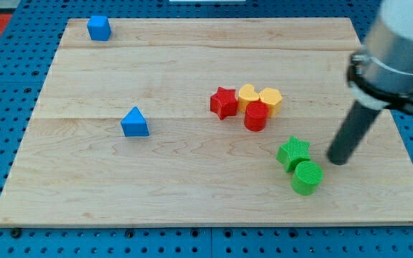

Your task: Slide the green star to the bottom of the blue triangle

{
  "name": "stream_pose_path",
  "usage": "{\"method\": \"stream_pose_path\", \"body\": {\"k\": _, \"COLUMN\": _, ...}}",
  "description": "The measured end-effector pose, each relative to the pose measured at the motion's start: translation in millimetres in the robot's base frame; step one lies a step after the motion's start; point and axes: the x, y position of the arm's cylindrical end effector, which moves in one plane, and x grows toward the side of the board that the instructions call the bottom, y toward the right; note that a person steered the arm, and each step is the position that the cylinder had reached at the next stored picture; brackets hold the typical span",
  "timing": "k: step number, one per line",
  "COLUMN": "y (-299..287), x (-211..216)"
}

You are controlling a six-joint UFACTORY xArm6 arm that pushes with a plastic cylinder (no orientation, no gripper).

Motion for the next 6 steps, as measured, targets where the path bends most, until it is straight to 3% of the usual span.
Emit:
{"method": "stream_pose_path", "body": {"k": 2, "y": -203, "x": -3}}
{"method": "stream_pose_path", "body": {"k": 4, "y": -179, "x": -30}}
{"method": "stream_pose_path", "body": {"k": 5, "y": -254, "x": -37}}
{"method": "stream_pose_path", "body": {"k": 6, "y": -268, "x": -31}}
